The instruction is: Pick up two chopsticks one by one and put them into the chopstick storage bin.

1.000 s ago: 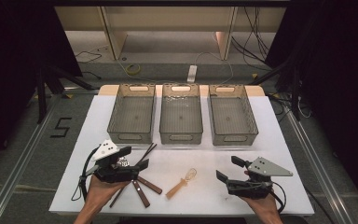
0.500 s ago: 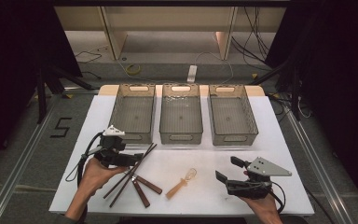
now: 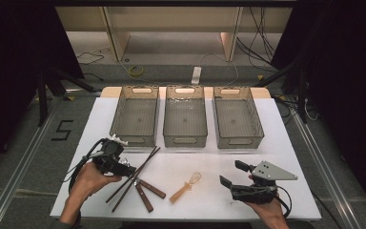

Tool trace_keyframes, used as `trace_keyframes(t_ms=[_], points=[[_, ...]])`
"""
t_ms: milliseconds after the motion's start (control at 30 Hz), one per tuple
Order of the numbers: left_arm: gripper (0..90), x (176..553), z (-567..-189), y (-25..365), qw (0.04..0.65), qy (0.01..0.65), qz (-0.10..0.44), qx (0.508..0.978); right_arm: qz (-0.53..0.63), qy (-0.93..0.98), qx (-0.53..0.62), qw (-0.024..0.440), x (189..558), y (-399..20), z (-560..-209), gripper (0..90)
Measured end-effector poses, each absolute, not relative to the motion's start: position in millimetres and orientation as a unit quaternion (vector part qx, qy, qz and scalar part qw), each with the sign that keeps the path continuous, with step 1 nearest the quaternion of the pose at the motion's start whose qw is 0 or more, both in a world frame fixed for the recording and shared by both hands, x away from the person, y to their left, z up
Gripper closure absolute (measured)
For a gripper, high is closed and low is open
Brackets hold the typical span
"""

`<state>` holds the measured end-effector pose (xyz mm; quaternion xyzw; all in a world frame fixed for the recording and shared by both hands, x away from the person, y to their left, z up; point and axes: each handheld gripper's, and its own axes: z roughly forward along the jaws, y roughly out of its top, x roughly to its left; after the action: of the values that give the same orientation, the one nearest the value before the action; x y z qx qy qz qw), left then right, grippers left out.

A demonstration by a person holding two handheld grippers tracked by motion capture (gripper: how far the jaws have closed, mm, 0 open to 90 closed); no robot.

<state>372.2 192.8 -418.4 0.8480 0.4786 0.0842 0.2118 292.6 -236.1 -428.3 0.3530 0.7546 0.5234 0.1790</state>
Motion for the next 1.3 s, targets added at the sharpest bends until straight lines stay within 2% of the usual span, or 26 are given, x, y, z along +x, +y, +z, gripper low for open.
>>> trace_keyframes(t_ms=[133, 367, 700, 1300], points=[[29.6, 372, -422, 194, 0.193, 0.479, 0.076, 0.853, 0.522, 0.756, 0.353, 0.179, 292, -237, -428, 23.8], [42.3, 371, -430, 198, 0.163, 0.476, 0.051, 0.863, 0.521, 0.757, 0.353, 0.178, 293, -236, -428, 24.2], [53.8, 369, -447, 199, 0.132, 0.471, 0.027, 0.872, 0.519, 0.759, 0.352, 0.175, 292, -236, -428, 24.3], [72.2, 367, -459, 198, 0.117, 0.457, 0.000, 0.882, 0.516, 0.758, 0.357, 0.179, 294, -238, -428, 24.7]])
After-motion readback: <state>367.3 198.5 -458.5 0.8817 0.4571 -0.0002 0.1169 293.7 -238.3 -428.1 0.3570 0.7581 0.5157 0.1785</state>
